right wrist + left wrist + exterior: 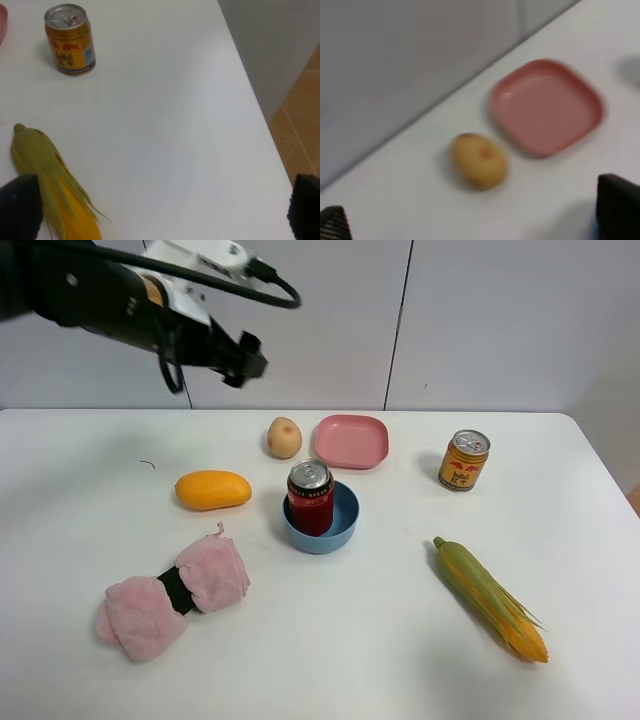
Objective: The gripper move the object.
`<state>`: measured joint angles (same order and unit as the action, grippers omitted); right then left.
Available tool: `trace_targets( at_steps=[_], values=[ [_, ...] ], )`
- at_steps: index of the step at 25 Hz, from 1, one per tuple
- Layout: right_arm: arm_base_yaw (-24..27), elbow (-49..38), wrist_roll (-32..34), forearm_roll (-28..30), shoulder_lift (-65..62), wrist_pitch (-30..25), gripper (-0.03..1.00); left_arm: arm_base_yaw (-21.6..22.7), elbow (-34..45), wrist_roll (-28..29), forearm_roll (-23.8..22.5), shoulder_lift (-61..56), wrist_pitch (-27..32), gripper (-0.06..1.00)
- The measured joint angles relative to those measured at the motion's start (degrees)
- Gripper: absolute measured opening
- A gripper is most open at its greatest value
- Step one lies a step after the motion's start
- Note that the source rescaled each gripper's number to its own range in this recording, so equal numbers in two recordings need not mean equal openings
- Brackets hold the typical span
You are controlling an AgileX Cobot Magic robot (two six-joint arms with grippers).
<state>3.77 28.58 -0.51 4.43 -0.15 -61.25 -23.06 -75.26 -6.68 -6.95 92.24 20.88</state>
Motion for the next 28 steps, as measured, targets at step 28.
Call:
trace_targets(
  at_steps=[28],
  values=[
    [0.0, 0.0, 0.0, 0.0, 0.0, 0.0, 1.00, 30.0, 6.3, -3.5, 3.2, -38.8, 38.4, 0.98]
  ],
)
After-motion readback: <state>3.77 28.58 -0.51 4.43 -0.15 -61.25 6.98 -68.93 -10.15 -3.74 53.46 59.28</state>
